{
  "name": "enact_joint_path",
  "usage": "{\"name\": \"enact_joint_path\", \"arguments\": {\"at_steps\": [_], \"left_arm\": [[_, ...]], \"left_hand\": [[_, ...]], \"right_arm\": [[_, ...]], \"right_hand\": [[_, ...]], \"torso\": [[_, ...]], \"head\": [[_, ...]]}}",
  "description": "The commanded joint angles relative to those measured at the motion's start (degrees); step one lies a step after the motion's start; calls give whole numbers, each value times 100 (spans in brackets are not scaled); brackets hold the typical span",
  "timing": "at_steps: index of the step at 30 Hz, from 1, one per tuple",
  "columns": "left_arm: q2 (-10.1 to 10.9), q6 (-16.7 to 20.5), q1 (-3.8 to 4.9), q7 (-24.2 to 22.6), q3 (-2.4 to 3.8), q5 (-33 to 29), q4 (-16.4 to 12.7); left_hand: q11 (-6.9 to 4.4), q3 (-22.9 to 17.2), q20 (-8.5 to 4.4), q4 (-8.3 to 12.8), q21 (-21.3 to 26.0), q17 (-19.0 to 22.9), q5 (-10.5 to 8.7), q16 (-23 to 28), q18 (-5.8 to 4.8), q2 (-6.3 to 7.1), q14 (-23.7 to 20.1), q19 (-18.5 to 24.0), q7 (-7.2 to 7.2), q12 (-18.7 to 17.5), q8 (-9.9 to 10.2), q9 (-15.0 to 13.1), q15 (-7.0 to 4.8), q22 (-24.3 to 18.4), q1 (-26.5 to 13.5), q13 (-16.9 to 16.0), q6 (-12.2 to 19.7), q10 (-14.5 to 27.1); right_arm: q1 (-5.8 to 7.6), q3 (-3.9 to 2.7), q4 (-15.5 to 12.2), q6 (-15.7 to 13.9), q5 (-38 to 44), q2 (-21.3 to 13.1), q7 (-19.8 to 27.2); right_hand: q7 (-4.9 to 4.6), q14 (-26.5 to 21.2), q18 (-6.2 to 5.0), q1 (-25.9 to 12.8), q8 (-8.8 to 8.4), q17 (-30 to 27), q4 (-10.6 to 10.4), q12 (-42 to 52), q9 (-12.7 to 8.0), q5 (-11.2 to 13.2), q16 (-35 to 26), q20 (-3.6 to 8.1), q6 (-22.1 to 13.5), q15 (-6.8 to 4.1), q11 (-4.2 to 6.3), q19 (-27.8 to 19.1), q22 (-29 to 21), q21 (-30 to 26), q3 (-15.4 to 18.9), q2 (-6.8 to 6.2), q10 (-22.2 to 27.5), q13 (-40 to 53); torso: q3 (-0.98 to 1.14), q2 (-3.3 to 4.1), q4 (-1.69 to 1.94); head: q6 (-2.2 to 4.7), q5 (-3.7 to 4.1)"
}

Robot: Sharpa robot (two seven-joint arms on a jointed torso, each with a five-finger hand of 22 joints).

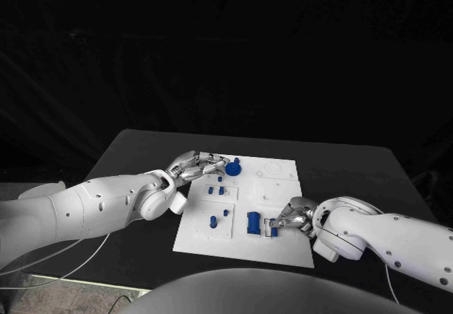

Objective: Assemble the parts on the task board

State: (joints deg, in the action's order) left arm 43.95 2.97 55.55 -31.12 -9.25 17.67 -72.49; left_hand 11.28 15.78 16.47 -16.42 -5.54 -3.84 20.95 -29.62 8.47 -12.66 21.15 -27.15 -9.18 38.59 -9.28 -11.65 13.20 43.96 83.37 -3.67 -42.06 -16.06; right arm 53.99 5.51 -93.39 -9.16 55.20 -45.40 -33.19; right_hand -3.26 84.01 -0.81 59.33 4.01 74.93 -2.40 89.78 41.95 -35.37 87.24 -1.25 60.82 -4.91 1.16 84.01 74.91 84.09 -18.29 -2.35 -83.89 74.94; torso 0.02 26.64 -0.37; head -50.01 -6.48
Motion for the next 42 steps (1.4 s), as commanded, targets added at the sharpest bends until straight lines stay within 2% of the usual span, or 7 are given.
{"name": "enact_joint_path", "arguments": {"at_steps": [1, 5, 7, 11, 23, 38, 42], "left_arm": [[-17, -100, -2, -36, 4, 9, -6], [-22, -103, -2, -32, 4, 9, -4], [-24, -105, -2, -32, 4, 9, -3], [-22, -108, -2, -27, 4, 9, -3], [-31, -121, -2, -17, 4, 9, 3], [-41, -141, -2, 10, 3, 11, 8], [-44, -150, -2, 20, 3, 13, 10]], "left_hand": [[28, -41, 5, -2, -30, 7, 24, -31, -109, -2, 47, -28, -4, 7, -24, 9, 7, -8, 75, -4, 1, -5], [28, -41, 5, -2, -30, 7, 24, -31, -109, -2, 47, -28, -4, 7, -24, 9, 7, -8, 75, -4, 1, -5], [29, -40, 4, -4, -30, 7, 31, -30, -110, -1, 48, -29, -5, 7, -24, 10, 8, -12, 78, -3, 1, -6], [29, -40, 4, -4, -30, 7, 34, -30, -110, -1, 48, -30, -6, 7, -24, 11, 8, -14, 79, -3, 1, -6], [28, -41, 4, -4, -30, 7, 41, -29, -111, 0, 49, -31, -6, 6, -24, 12, 10, -17, 85, -3, 1, -6], [27, -56, 4, 6, -28, 8, 81, -27, -115, -7, 53, -34, -2, 4, -24, 15, 14, -30, 120, -3, 0, -6], [26, -61, 4, 9, -28, 8, 95, -26, -117, -8, 53, -35, -1, 3, -24, 16, 14, -34, 133, -2, 0, -7]], "right_arm": [[-7, 6, 12, 104, -50, 28, -33], [-7, 6, 41, 197, -47, 50, -79], [-7, 6, 53, 233, -43, 59, -101], [-7, 6, 79, 307, -36, 84, -139], [-7, 6, 120, 335, -11, 135, -141], [-7, 6, 121, 254, 50, 148, -77], [-7, 6, 115, 254, 99, 151, -61]], "right_hand": [[3, 438, -63, -70, 28, 586, -33, 22, -9, 62, 8, -34, 42, 26, -15, 443, 1315, -21, 6, 18, -611, 1506], [4, 434, -66, -160, 30, 566, -84, 22, -18, 404, 1, -33, 39, 25, -13, 439, 1310, -37, 49, 31, -611, 1506], [3, 433, -68, -174, 29, 565, -90, 22, -22, 484, 1, -32, 33, 25, -14, 437, 1308, -45, 58, 33, -611, 1506], [1, 431, -69, -229, 32, 551, -124, 22, -31, 739, -4, -32, 35, 26, -14, 435, 1306, -53, 98, 41, -611, 1506], [6, 428, -73, -362, 56, 532, -240, 22, -36, 1225, -10, -32, 67, 24, -12, 432, 1301, -70, 201, 89, -611, 1506], [50, 428, -75, -465, 173, 528, -359, 22, 80, 1381, -12, -18, 175, 2, 21, 430, 1299, -80, 282, 160, -611, 1506], [59, 426, -77, -482, 219, 519, -375, 22, 175, 1537, -15, -6, 151, -11, 34, 428, 1297, -87, 341, 134, -611, 1506]], "torso": [[-1, 2, -10], [-3, -1, 1], [0, 0, 3], [0, 4, -9], [-2, 0, -4], [1, -3, -4], [1, -1, -5]], "head": [[1, -5], [1, 19], [1, 15], [1, -8], [1, 7], [1, -8], [1, -9]]}}
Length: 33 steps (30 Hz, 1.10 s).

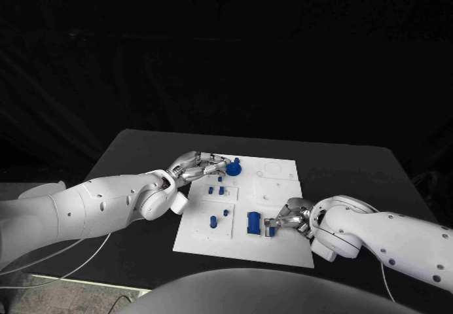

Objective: Assemble the parts on the task board

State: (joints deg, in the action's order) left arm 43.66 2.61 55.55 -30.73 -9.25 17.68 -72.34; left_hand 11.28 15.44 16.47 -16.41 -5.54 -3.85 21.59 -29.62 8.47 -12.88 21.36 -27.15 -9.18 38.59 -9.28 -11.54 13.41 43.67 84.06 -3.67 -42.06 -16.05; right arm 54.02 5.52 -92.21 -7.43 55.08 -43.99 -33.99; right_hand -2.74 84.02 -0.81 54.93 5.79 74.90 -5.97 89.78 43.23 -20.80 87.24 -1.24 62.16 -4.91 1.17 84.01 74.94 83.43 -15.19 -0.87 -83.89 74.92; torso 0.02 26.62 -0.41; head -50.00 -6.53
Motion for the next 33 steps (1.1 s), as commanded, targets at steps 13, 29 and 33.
{"name": "enact_joint_path", "arguments": {"at_steps": [13, 29, 33], "left_arm": [[-26, -137, -4, 4, 1, 16, 5], [-16, -150, -11, 23, -5, 18, 7], [-18, -153, -12, 25, -6, 18, 10]], "left_hand": [[24, -33, 3, 10, -27, 9, 49, -24, -118, 13, 33, -36, -2, 2, -24, 7, -6, -11, 79, -2, 0, -7], [26, -41, 3, 11, -26, 9, 72, -22, -120, 9, 33, -37, -1, 0, -23, 10, -4, -19, 99, -2, 1, -6], [26, -42, 3, 11, -26, 9, 73, -22, -120, 9, 33, -37, -1, 0, -23, 10, -4, -19, 99, -2, 1, -6]], "right_arm": [[-10, 5, -17, 19, 231, -1, 99], [-9, 4, -141, -340, 348, -127, 217], [-9, 4, -157, -370, 346, -149, 233]], "right_hand": [[52, 427, -79, -128, 355, 522, -155, 22, 677, 882, -17, 29, -96, -42, 77, 429, 1293, -30, 344, -42, -611, 1508], [199, 436, -78, -295, 1552, 563, -674, 22, 2609, 1224, -4, 125, -571, -154, 198, 435, 1294, -32, 780, 100, -611, 1508], [203, 437, -78, -284, 1589, 565, -693, 22, 2686, 1206, -3, 131, -597, -155, 203, 435, 1294, -33, 781, 121, -611, 1508]], "torso": [[2, 1, -3], [-2, 1, -3], [-1, 4, 1]], "head": [[0, -5], [0, -21], [0, -20]]}}
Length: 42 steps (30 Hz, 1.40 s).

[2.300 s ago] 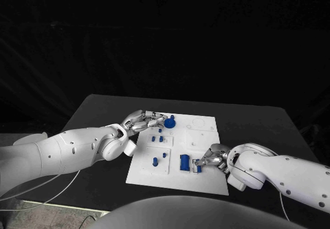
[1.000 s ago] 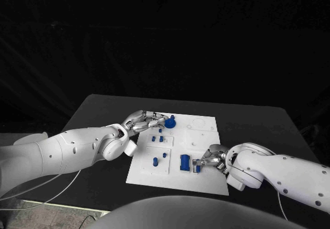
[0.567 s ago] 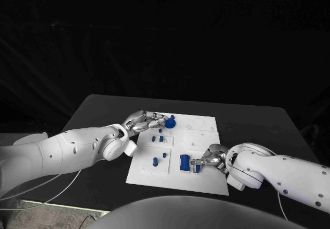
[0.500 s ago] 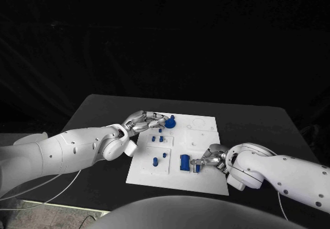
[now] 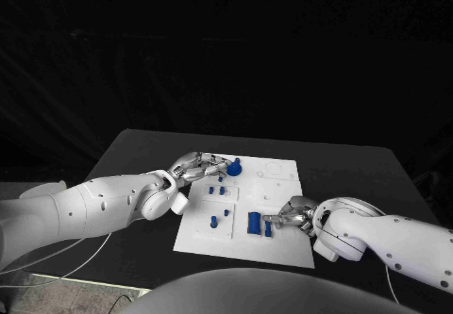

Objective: Assemble the parts on the task board

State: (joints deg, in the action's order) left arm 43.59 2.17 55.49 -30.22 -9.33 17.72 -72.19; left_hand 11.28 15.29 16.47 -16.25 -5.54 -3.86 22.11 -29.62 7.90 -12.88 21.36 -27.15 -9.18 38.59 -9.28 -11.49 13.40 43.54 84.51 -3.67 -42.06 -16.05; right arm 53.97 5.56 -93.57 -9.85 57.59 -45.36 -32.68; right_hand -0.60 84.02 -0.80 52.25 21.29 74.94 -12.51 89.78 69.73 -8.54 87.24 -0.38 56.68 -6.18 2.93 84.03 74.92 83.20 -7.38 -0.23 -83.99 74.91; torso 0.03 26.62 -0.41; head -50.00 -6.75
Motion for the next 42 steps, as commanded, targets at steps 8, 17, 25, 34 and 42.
{"name": "enact_joint_path", "arguments": {"at_steps": [8, 17, 25, 34, 42], "left_arm": [[-9, -101, -6, -52, 2, 16, -7], [5, -6, -11, -188, 1, 17, -33], [37, 282, -94, -593, 1, 17, -121], [-1, 531, -155, -977, 2, 40, -204], [-24, 631, -172, -1063, 2, 147, -245]], "left_hand": [[29, -31, 2, -3, -26, 10, 34, -21, -65, 8, 35, -39, 0, -1, -23, 6, -3, -11, 68, -2, 0, -7], [66, -31, -4, -26, -27, 9, 41, -20, -56, 2, 42, -48, -10, 14, -34, 7, -28, -28, 72, -7, -24, -42], [-11, 149, -66, -52, 48, 17, -222, 74, 81, -24, -137, 56, -8, -11, -47, 33, -258, -140, -267, 7, -80, -52], [-660, 448, -482, -40, 254, 232, -957, 2066, 174, 165, -1777, 1547, 316, -1557, 424, 456, -767, -1185, -870, 108, 788, 1032], [-1380, 89, -420, -64, 492, 386, -1680, 2962, 178, 637, -2136, 2669, 971, -2607, 730, 944, -977, -3805, -1498, 204, 2287, 1542]], "right_arm": [[2, -1, -91, -332, -5, -108, 281], [201, -3, -296, -1175, -1051, -478, 1732], [237, 4, -107, -989, -3410, -529, 4422], [183, 17, 147, -66, -4189, -495, 5703], [94, 19, 345, -105, -3942, -426, 6071]], "right_hand": [[-4, 438, -78, -59, 112, 566, -181, 22, 215, -95, -1, 52, -113, -35, 35, 434, 1296, -9, 3, 166, -601, 1509], [-58, 178, -270, -410, -240, -519, -373, 22, -131, -237, -462, 30, -107, 12, 0, 168, 1009, -922, 164, 357, -601, 1509], [-790, -3002, -690, -493, -1531, -5602, -412, -6099, -2211, -222, -5396, -797, -1116, 1160, -1081, -2952, -1964, -7008, 918, 532, 3882, -2214], [987, -8377, -301, 244, -2010, -7483, -422, -8824, -6018, 382, -8713, -1183, -5041, 1285, -523, -8375, -7316, -8299, 1484, 398, 8070, -6353], [1307, -8402, -725, 601, -2046, -7494, -434, -8954, -6614, 395, -8724, -906, -5246, 847, 45, -8403, -7492, -8320, 1706, 332, 8393, -7414]], "torso": [[0, -3, 7], [-20, -41, 5], [-39, -181, -48], [2, -222, -58], [-12, -221, -53]], "head": [[0, -16], [0, -27], [0, -99], [0, -72], [0, -50]]}}
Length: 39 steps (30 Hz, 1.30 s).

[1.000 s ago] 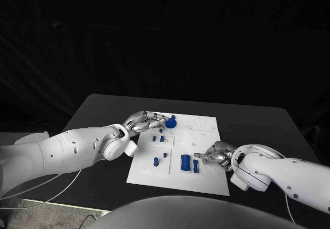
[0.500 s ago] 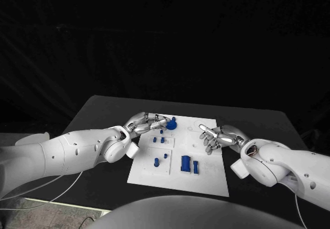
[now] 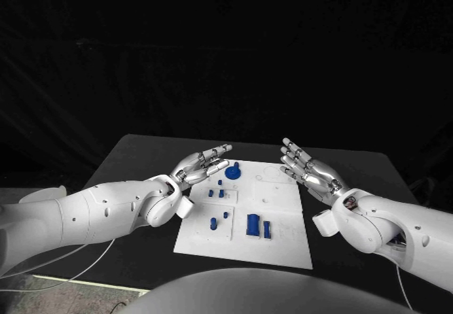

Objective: Assemble the parts on the task board

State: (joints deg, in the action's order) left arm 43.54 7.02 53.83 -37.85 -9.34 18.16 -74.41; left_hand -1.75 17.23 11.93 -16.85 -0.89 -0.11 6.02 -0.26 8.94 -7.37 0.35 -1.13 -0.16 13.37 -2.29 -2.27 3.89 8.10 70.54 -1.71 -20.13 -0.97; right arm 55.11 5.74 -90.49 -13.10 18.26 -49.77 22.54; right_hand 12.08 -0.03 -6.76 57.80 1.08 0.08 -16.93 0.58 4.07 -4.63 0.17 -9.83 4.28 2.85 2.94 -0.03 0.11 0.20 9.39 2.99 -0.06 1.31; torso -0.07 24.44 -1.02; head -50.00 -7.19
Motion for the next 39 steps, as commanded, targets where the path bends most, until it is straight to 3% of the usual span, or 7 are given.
{"name": "enact_joint_path", "arguments": {"at_steps": [1, 4, 7, 9, 10, 28, 39], "left_arm": [[-22, 145, -6, -301, 4, 114, -25], [-27, 143, -7, -295, 4, 138, -24], [-13, 109, 6, -35, 13, 13, -31], [-9, 198, 22, -14, 36, -33, -69], [-7, 260, 33, 1, 52, -64, -95], [89, 2994, 509, 639, 751, -1453, -1252], [115, 3709, 633, 806, 934, -1816, -1554]], "left_hand": [[-111, -205, 76, -7, 30, 11, -108, 26, 78, 166, -35, 74, 114, -120, 34, 26, -20, -306, -163, 12, 141, 45], [-152, -515, 235, 3, 32, 11, -171, 26, 98, 409, -35, 78, 251, -196, 46, 37, 22, -350, -318, 20, 294, 62], [175, -1130, -566, 918, 89, 11, -602, 26, -460, 737, -35, 113, 16, -808, 229, 227, -389, -810, -3865, 171, 1207, 97], [175, -1311, -755, 1153, 89, 11, -602, 26, -894, 737, -35, 113, 16, -1337, 229, 227, -389, -810, -4855, 171, 1454, 97], [175, -1723, -1193, 1234, 89, 11, -602, 26, -894, 737, -35, 113, 16, -1337, 229, 227, -389, -810, -5211, 171, 1544, 97], [175, -1723, -1193, 1685, 89, 11, -602, 26, -894, 737, -35, 113, 16, -1337, 229, 227, -389, -810, -7054, 171, 2013, 97], [175, -1723, -1193, 1685, 89, 11, -602, 26, -894, 737, -35, 113, 16, -1337, 229, 227, -389, -810, -7054, 171, 2013, 97]], "right_arm": [[-27, 0, 56, 211, 32, 23, 568], [-44, 0, 105, 181, 136, 51, 613], [-24, -7, 76, -7, -25, 37, 236], [-8, -24, 76, -97, -78, 50, 250], [2, -35, 75, -159, -113, 60, 260], [437, -500, 57, -2700, -1592, 447, 662], [505, -574, 54, -3102, -1826, 508, 725]], "right_hand": [[33, 3, -160, 58, -26, -8, 1, -37, -75, 14, -17, 55, -5, -97, 53, 3, -11, -20, 29, -8, 1, -70], [32, 3, -207, 81, -33, -8, 10, -46, -144, 33, -17, 85, -39, -182, 64, 3, -11, -20, 23, -46, 4, -103], [-649, 3, 676, -3088, -108, -8, 920, -58, -407, 463, -17, 566, -428, -285, -294, 3, -11, -20, -513, -299, 6, -131], [-1208, 3, 676, -3962, -108, -8, 1179, -58, -407, 463, -17, 983, -428, -285, -294, 3, -11, -20, -939, -299, 6, -131], [-1208, 3, 676, -4268, -108, -8, 1259, -58, -407, 463, -17, 983, -428, -285, -294, 3, -11, -20, -939, -299, 6, -131], [-1208, 3, 676, -5780, -108, -8, 1693, -58, -407, 463, -17, 983, -428, -285, -294, 3, -11, -20, -939, -299, 6, -131], [-1208, 3, 676, -5780, -108, -8, 1693, -58, -407, 463, -17, 983, -428, -285, -294, 3, -11, -20, -939, -299, 6, -131]], "torso": [[-4, -2, 8], [1, -3, 4], [-1, 9, 3], [-1, 28, 6], [-1, 42, 8], [6, 589, 89], [7, 674, 102]], "head": [[0, -11], [0, -25], [26, 4], [70, 25], [101, 39], [1367, 628], [1563, 719]]}}
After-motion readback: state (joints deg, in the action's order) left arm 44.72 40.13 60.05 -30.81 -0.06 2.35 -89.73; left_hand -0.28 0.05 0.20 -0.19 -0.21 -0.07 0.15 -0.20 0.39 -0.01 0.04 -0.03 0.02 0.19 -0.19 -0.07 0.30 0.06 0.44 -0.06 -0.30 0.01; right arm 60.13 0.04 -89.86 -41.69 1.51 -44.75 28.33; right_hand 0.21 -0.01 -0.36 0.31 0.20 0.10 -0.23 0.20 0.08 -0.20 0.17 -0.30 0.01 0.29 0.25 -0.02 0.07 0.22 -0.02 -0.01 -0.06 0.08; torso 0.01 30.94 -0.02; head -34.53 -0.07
